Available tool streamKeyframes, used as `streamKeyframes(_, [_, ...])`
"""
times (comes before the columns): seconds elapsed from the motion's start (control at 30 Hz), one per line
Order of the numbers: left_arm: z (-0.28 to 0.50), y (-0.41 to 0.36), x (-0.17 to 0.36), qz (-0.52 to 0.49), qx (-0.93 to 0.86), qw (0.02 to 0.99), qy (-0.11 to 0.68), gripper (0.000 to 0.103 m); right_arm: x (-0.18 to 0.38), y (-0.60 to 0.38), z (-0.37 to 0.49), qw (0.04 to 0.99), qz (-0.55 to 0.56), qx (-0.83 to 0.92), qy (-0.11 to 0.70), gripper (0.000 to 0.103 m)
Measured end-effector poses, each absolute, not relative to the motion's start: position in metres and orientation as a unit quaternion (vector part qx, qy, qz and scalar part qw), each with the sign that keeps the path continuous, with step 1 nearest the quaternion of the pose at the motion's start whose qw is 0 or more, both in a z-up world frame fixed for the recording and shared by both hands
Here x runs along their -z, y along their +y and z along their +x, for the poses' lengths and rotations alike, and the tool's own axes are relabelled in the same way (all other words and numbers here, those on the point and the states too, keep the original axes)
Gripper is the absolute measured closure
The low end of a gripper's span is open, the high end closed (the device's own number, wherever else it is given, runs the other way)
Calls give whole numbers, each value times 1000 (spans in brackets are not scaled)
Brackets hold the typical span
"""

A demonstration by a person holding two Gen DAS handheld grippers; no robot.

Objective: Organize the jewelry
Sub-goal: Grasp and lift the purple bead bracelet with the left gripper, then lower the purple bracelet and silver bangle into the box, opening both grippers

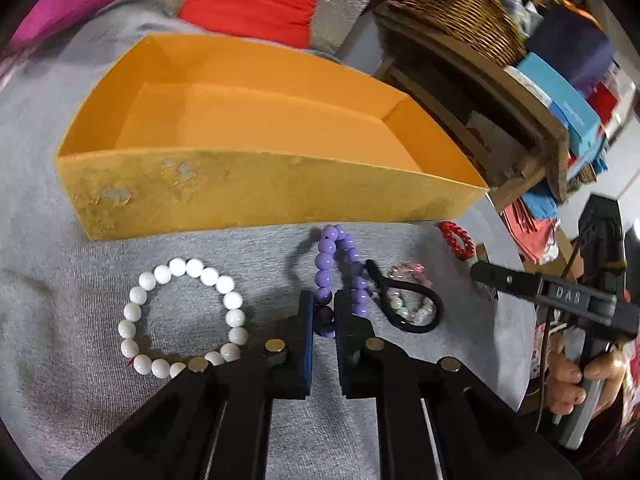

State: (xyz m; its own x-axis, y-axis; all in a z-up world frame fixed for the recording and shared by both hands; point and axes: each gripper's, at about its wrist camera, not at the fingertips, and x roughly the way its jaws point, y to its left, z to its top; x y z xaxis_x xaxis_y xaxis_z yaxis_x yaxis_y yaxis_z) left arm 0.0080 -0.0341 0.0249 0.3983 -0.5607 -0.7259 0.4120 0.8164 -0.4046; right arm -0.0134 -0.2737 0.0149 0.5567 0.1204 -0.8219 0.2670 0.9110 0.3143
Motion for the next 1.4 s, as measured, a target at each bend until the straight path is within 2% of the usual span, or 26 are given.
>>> streamKeyframes(0.17, [-6,-37,-40,-66,315,836,445,94,-30,-270,-20,867,222,18,446,39])
streamKeyframes(0.43, [-28,-26,-91,-85,364,844,385,94,-66,-265,-26,900,237,-14,366,39])
streamKeyframes(0.63, [-7,-14,-146,-131,363,861,332,94,-88,-261,7,909,247,-8,334,39])
streamKeyframes(0.77, [29,-22,-166,-125,329,881,317,94,-87,-253,46,907,239,-1,347,39])
streamKeyframes(0.87, [61,-27,-157,-128,299,891,318,94,-79,-248,75,900,238,2,366,39])
streamKeyframes(1.03, [102,-27,-113,-161,266,875,371,94,-56,-241,117,884,221,19,411,39])
streamKeyframes(1.17, [115,-27,-88,-156,247,866,406,94,-37,-236,137,871,201,37,447,39])
streamKeyframes(1.4, [116,-32,-73,-152,240,859,425,93,-28,-244,141,862,205,66,459,38])
